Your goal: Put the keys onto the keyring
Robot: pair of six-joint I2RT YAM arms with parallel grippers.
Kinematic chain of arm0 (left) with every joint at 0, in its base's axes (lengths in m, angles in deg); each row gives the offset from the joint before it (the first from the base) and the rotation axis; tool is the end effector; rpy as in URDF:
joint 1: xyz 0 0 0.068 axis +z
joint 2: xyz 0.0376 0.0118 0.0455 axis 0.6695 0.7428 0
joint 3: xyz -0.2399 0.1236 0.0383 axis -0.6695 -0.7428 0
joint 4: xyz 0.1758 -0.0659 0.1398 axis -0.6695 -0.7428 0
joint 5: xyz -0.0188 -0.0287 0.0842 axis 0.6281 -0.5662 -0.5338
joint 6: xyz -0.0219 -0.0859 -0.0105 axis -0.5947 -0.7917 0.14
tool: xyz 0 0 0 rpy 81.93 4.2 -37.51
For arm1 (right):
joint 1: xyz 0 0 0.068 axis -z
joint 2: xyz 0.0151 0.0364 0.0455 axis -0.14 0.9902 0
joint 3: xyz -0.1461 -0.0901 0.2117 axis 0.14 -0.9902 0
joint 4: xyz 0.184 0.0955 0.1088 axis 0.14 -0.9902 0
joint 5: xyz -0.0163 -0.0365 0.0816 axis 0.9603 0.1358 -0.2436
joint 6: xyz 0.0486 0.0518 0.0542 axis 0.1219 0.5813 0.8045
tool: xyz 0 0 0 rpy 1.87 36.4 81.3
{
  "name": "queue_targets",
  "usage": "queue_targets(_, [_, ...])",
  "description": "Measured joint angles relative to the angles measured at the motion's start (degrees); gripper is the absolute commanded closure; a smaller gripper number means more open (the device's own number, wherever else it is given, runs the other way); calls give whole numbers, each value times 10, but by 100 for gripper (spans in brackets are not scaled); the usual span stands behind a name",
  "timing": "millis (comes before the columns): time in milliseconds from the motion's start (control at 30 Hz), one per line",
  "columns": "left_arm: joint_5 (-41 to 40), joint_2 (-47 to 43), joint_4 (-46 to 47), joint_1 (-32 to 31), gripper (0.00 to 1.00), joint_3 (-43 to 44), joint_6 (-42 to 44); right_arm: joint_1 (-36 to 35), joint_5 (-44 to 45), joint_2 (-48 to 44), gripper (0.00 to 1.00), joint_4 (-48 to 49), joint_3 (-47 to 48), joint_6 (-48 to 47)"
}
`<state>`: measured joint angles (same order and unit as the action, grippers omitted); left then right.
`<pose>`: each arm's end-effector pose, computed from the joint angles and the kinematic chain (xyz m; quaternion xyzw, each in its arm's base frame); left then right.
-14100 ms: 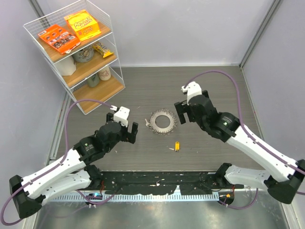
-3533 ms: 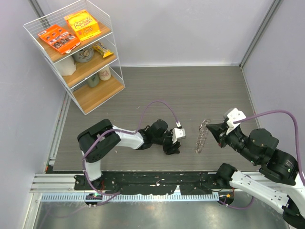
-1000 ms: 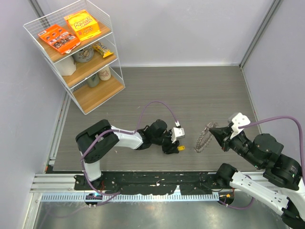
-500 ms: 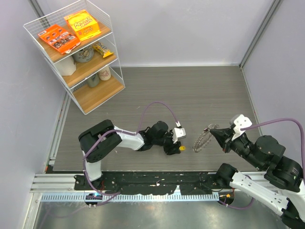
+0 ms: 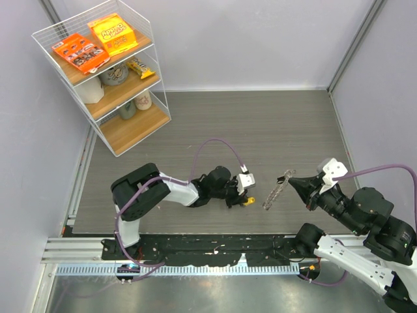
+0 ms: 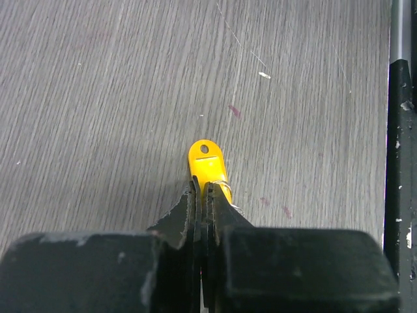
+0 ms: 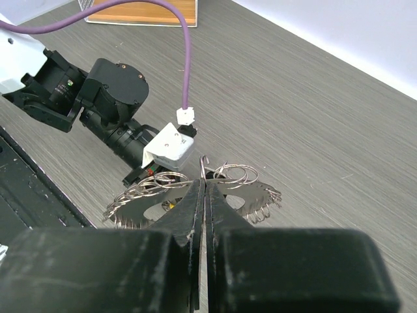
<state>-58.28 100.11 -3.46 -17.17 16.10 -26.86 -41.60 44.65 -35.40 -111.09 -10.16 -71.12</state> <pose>0.1734 -0.3496 0.1313 0.5123 0.6835 -0.3835 0.3513 0.0433 0.0283 0.3504 -0.2831 0.7105 0.1890 0.6159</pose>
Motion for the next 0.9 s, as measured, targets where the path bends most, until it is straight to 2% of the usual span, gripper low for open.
queue_targets(200, [-16, -9, 0, -4, 100, -7, 2, 0, -2, -4, 94, -2, 0, 0])
queue_targets(267, [-28, -35, -30, -6, 100, -17, 5, 0, -2, -4, 94, -2, 0, 0])
queue_targets(400, [-50, -154, -96, -7, 100, -36, 11, 0, -4, -4, 95, -2, 0, 0])
queue_targets(500, [-70, -268, -105, -7, 100, -36, 24, 0, -5, -3, 94, -2, 0, 0])
queue_targets(600, [-88, -347, -105, -7, 58, -29, 39, 0, -9, -3, 94, -2, 0, 0])
queue_targets(633, [-91, -355, -104, -7, 54, -27, 45, 0, -10, -2, 95, -1, 0, 0])
queue_targets(667, [-92, -360, -104, -7, 35, -27, 48, 0, -11, 0, 95, 0, 0, 0])
queue_targets(700, [-93, -358, -107, -7, 8, -28, 47, 0, -13, 3, 94, 2, 0, 0])
queue_targets(733, [-93, -354, -109, -7, 1, -31, 48, 0, -14, 6, 94, 4, 0, 0])
queue_targets(900, [-89, -328, -120, -7, 0, -74, 34, 0, -17, 20, 94, 8, 0, 0])
